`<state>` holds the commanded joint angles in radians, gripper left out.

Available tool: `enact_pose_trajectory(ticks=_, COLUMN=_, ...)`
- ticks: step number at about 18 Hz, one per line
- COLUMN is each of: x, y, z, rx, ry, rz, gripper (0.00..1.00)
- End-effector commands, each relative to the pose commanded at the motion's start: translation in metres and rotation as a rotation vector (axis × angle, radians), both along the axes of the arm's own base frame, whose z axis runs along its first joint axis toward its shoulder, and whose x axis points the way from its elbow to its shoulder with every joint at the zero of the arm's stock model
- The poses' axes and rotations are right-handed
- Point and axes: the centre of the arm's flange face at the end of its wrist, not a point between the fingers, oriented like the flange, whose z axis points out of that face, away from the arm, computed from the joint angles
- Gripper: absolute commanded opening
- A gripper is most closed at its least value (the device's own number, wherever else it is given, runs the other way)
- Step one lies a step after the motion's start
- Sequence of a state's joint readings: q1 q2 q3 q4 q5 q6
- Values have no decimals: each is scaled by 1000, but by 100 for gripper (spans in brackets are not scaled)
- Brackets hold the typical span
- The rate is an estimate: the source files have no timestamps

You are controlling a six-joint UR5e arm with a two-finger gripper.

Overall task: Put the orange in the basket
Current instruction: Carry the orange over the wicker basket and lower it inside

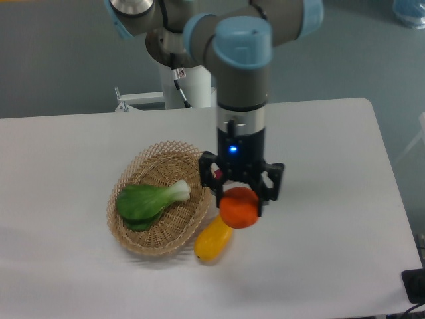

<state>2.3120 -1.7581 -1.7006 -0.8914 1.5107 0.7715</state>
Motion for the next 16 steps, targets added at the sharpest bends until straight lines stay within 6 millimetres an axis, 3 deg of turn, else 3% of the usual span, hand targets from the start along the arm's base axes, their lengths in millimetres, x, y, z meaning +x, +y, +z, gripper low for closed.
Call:
enact_pose_trajectory(ticks=7, x=50, y=0, z=-47, rx=-113, ry=-19, rz=-182, gripper=61)
enact_pose_trajectory(ticks=9, x=55, y=6, z=-54, rx=-148, ry=5, rz=-238, gripper=61)
enact_pose_trajectory(ticks=11, x=60, y=17, z=-76, rx=-191, ry=6, rz=-241, gripper=61)
enact_pose_trajectory(ticks=16, x=73, y=27, z=-104, rx=-223, ry=-20, rz=-163, gripper=61)
